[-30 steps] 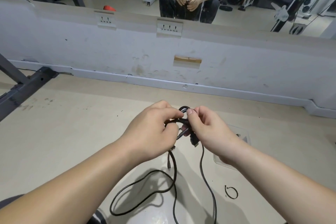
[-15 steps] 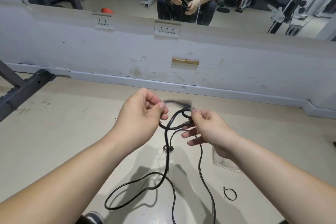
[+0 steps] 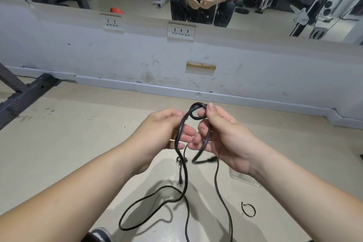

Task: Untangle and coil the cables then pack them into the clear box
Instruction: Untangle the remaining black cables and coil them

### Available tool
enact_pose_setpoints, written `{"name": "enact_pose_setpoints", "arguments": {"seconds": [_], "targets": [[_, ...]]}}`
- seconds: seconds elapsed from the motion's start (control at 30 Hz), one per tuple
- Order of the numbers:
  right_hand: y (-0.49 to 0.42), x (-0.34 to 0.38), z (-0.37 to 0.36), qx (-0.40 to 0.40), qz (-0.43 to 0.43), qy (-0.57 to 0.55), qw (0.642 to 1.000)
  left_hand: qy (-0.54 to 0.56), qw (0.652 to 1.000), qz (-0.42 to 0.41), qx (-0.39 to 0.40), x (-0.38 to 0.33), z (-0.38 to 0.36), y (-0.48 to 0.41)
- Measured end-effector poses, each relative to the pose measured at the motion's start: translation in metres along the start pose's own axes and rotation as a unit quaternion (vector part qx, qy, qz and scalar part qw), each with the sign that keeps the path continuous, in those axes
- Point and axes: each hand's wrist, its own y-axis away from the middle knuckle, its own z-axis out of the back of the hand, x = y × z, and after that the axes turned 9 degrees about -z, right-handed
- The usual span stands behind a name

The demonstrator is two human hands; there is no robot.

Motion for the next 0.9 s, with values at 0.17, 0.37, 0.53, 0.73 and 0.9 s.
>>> {"name": "enact_pose_setpoints", "arguments": {"seconds": [0.17, 0.37, 0.53, 0.73, 0.9], "targets": [[0.0, -0.001, 0.0, 0.024, -0.024, 0.081, 0.996, 0.075, 0.996, 0.009, 0.047, -0.005, 0.001, 0.005], [-0.002, 0.006, 0.018, -0.059, -0.022, 0.136, 0.989, -0.099, 0.993, -0.062, -0.033, 0.002, 0.009, 0.003], [0.001, 0.002, 0.019, -0.083, 0.051, 0.207, 0.973, -0.213, 0.968, -0.133, -0.015, 0.01, 0.01, 0.004], [0.001, 0.0, 0.009, -0.084, 0.041, 0.211, 0.973, -0.27, 0.943, -0.195, -0.017, 0.013, 0.008, 0.005], [-0.003, -0.008, 0.0, -0.14, 0.055, 0.301, 0.941, -0.274, 0.938, -0.211, 0.032, 0.017, -0.002, 0.011]]}}
